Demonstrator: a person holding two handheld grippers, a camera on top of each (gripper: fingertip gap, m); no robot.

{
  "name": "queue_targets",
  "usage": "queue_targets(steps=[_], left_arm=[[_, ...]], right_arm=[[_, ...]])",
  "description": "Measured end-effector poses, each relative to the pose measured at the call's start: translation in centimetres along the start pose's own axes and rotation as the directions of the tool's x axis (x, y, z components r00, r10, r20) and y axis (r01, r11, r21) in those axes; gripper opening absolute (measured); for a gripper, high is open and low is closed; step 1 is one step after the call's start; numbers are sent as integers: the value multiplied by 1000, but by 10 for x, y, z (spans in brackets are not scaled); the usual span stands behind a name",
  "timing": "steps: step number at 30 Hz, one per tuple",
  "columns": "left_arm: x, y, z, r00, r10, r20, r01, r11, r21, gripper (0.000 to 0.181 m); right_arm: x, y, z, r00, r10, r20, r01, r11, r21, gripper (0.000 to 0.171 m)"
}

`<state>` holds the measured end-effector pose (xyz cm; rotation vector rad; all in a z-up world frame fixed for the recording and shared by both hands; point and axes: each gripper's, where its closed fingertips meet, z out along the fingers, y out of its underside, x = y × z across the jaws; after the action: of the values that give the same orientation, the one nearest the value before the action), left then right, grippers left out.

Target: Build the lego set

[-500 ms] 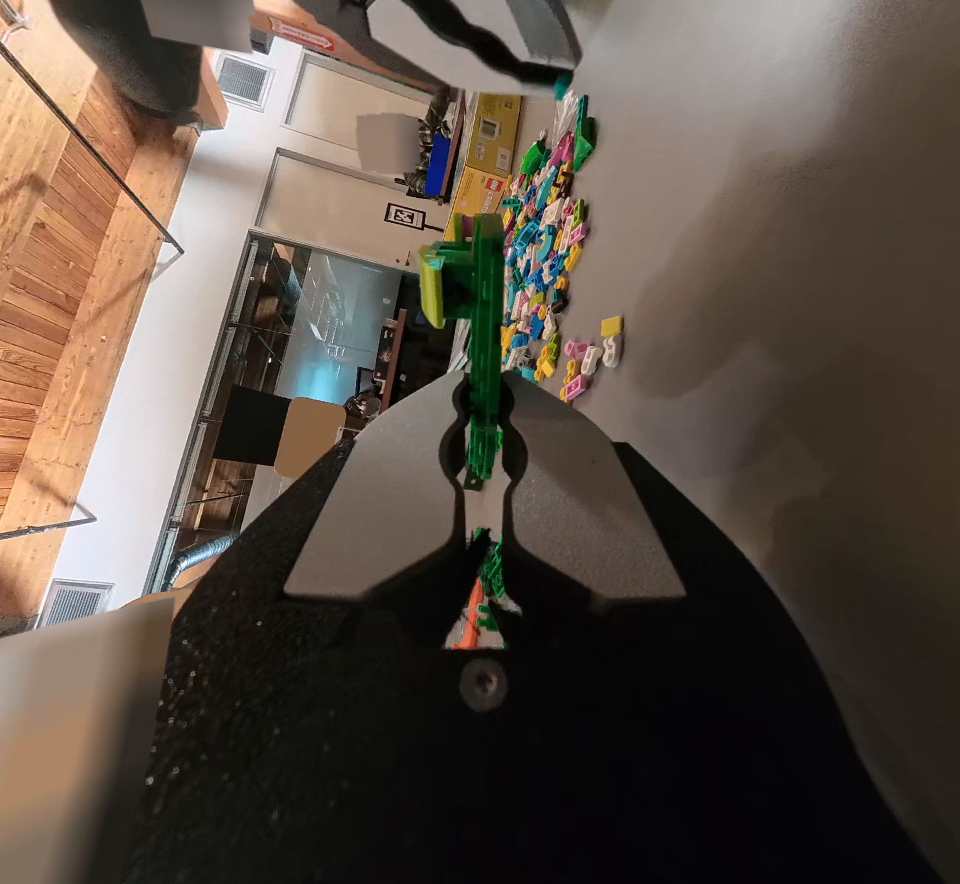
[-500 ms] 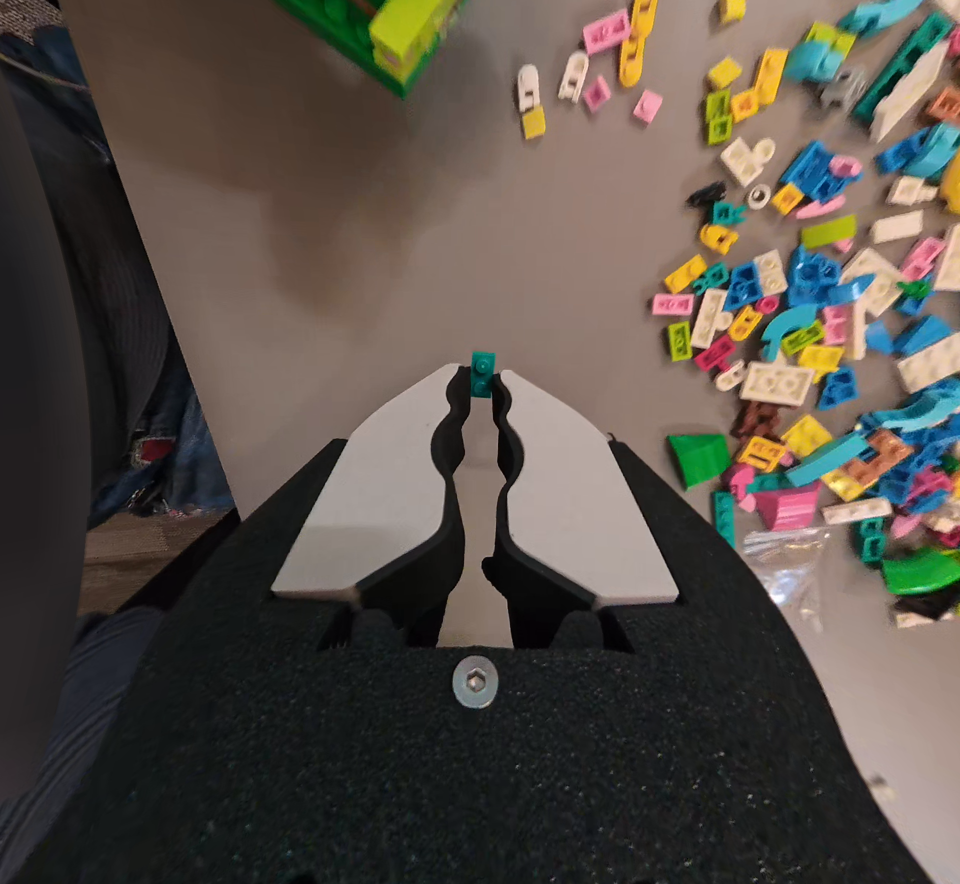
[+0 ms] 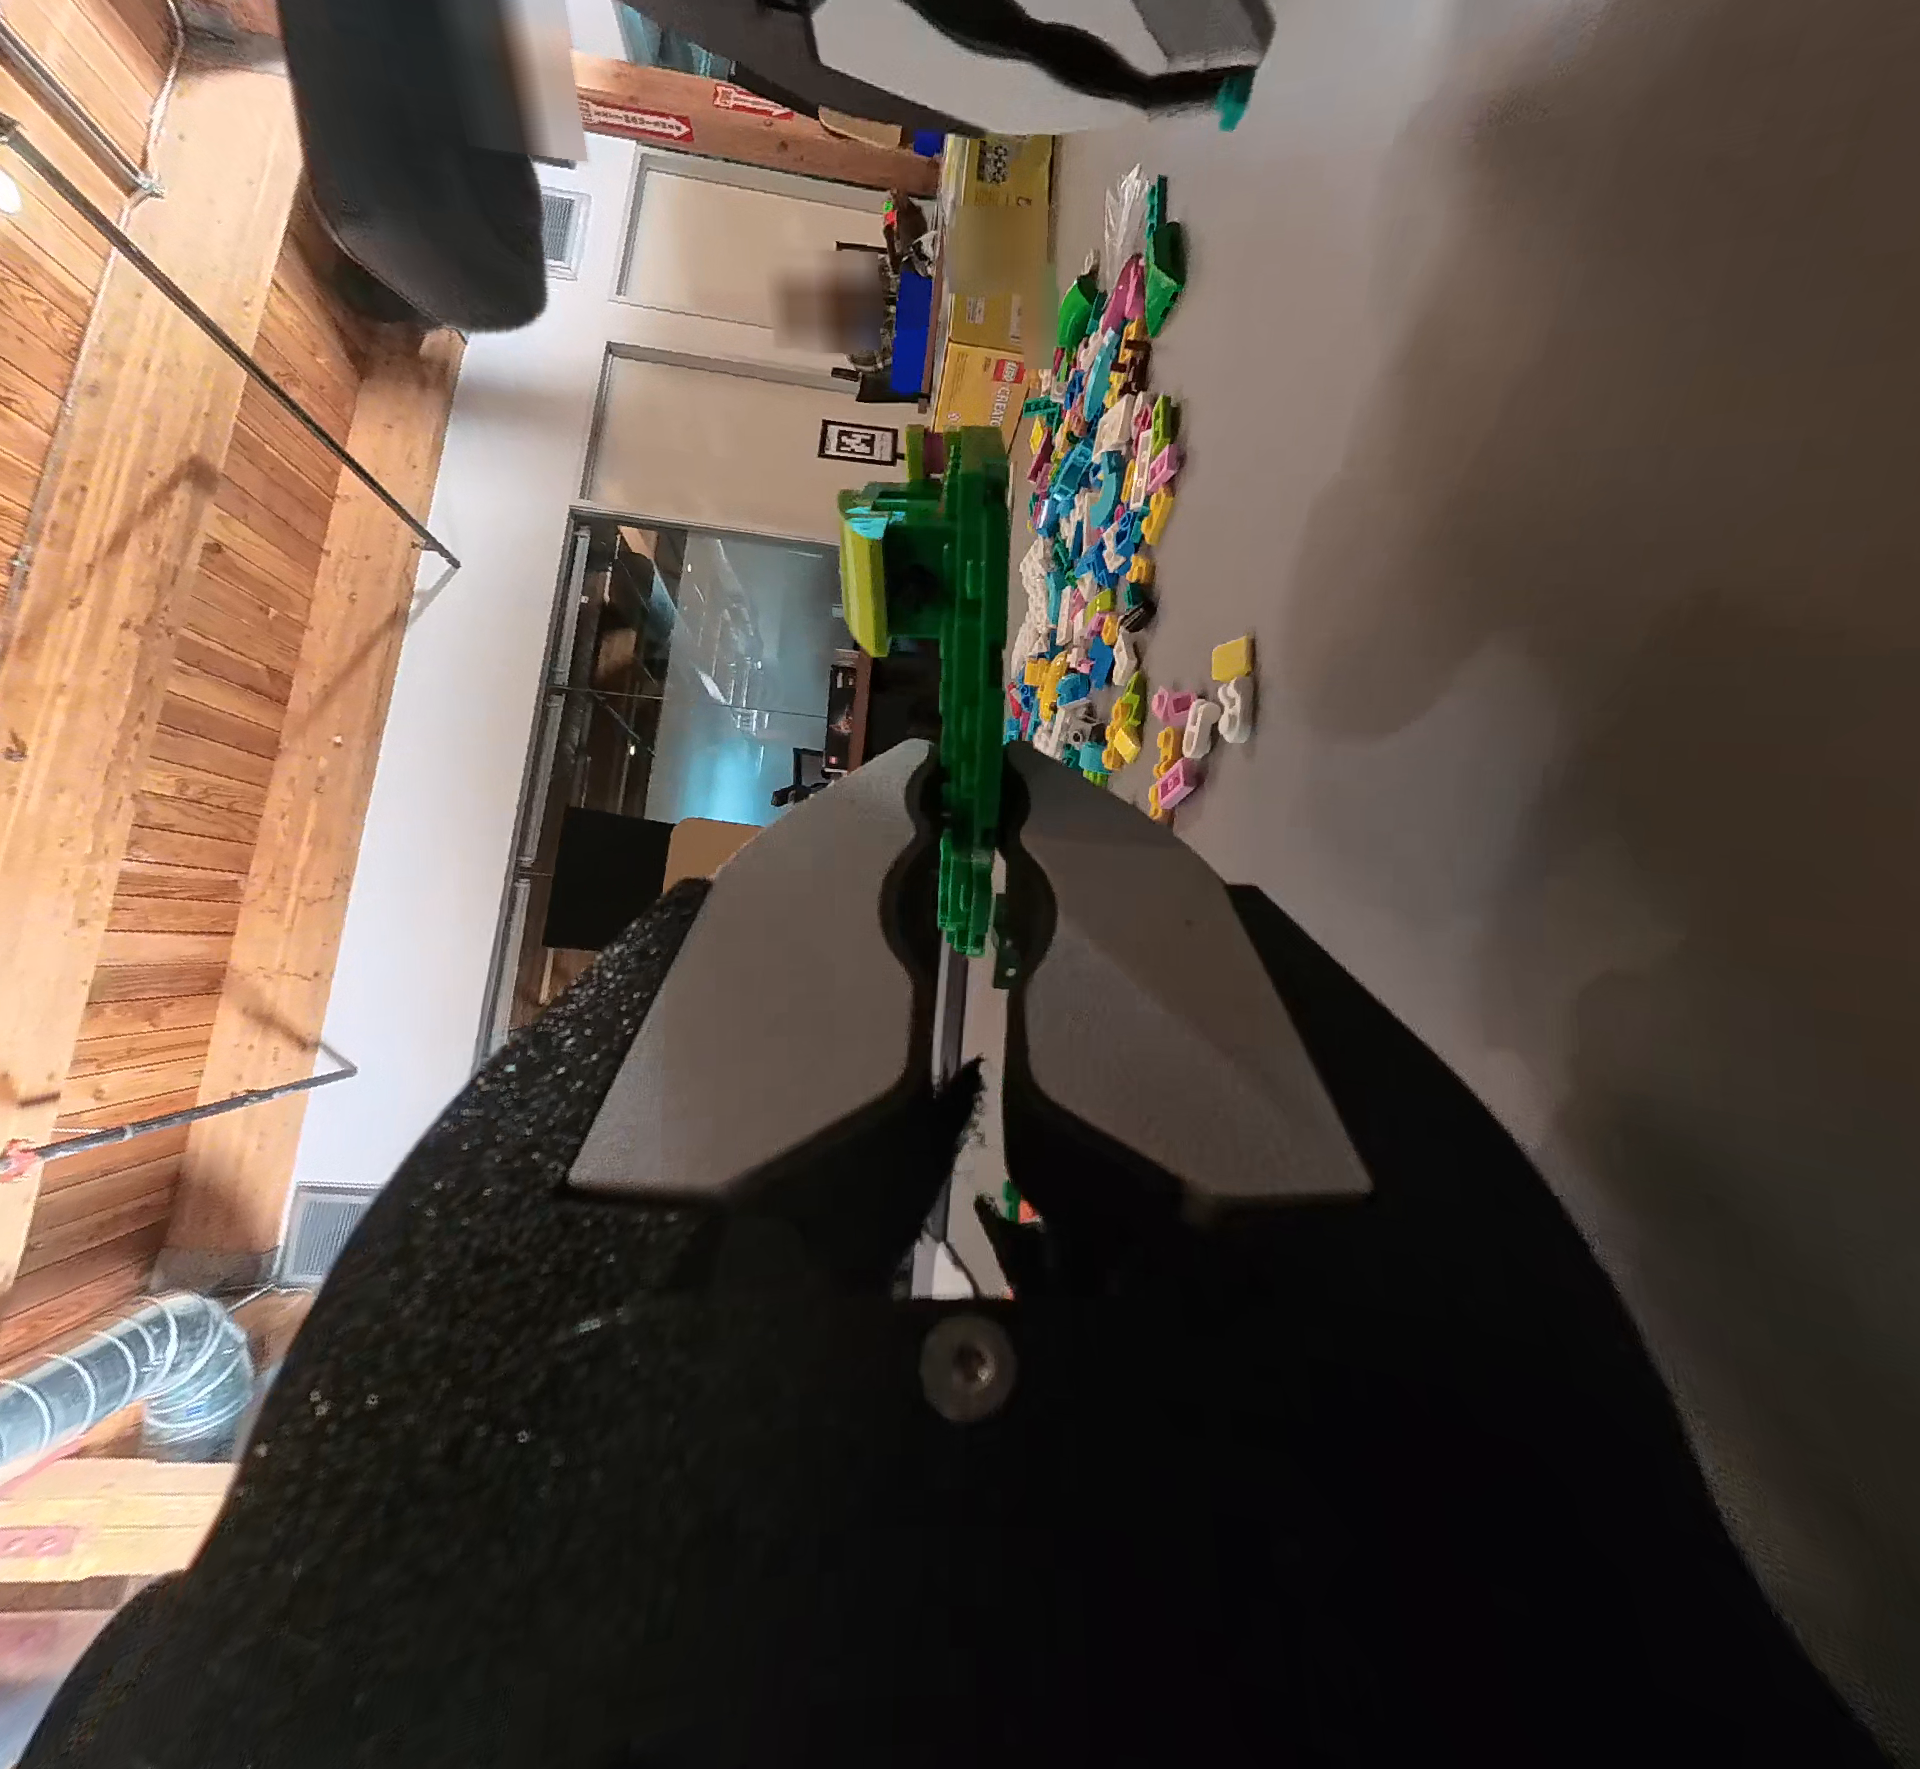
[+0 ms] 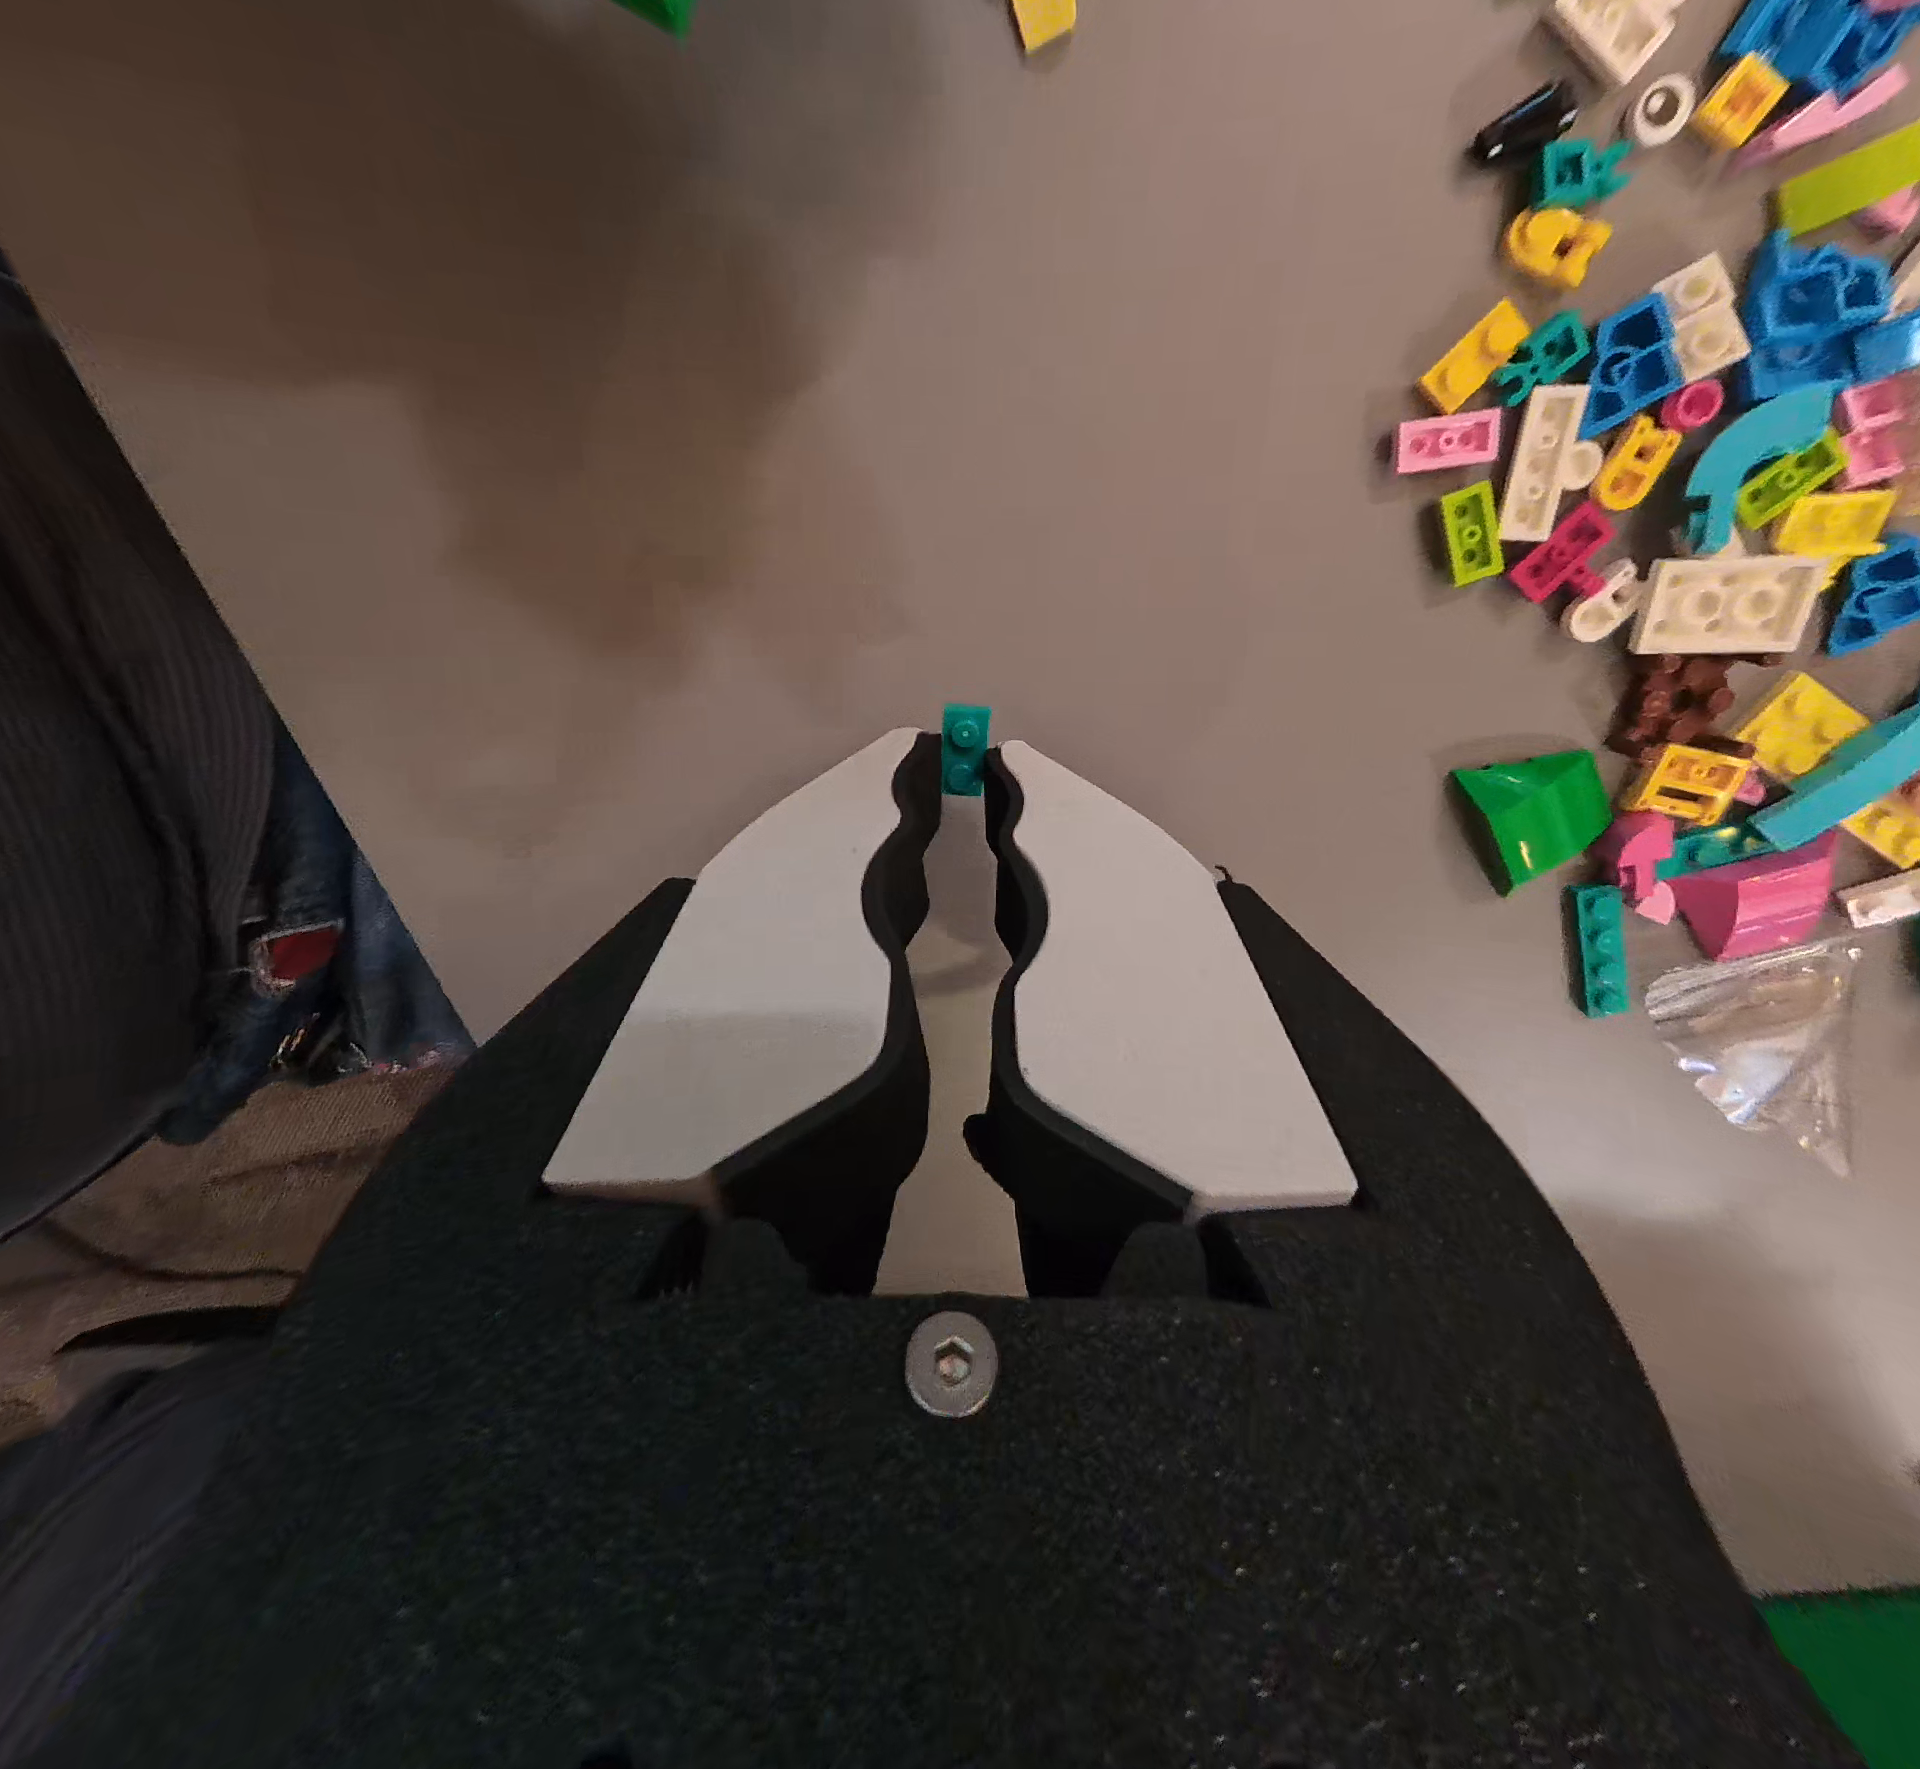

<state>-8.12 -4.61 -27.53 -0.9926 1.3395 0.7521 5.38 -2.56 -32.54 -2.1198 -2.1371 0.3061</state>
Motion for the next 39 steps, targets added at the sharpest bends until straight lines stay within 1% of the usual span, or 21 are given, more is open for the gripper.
queue_targets(steps=[5, 10, 13, 21, 39], left_arm=[[0, -2, -1, 999, 33, 11, -33, 999, -3, 8], [6, -9, -1, 987, 160, 19, -160, 987, -9, 8], [10, -13, 0, 979, 204, 15, -204, 979, -6, 8], [6, -10, -1, 988, 154, 17, -154, 988, -7, 8], [10, -9, 0, 988, 151, -1, -151, 988, -3, 8]], right_arm=[[2, 4, 6, 1000, 10, -25, -11, 999, -48, 7], [0, 4, 11, 1000, -17, -20, 15, 995, -96, 7], [-2, 5, 14, 1000, -21, -12, 20, 993, -116, 7], [-2, 5, 19, 1000, -28, -8, 27, 989, -143, 7], [-1, 2, 20, 1000, -13, -9, 12, 991, -134, 7]])
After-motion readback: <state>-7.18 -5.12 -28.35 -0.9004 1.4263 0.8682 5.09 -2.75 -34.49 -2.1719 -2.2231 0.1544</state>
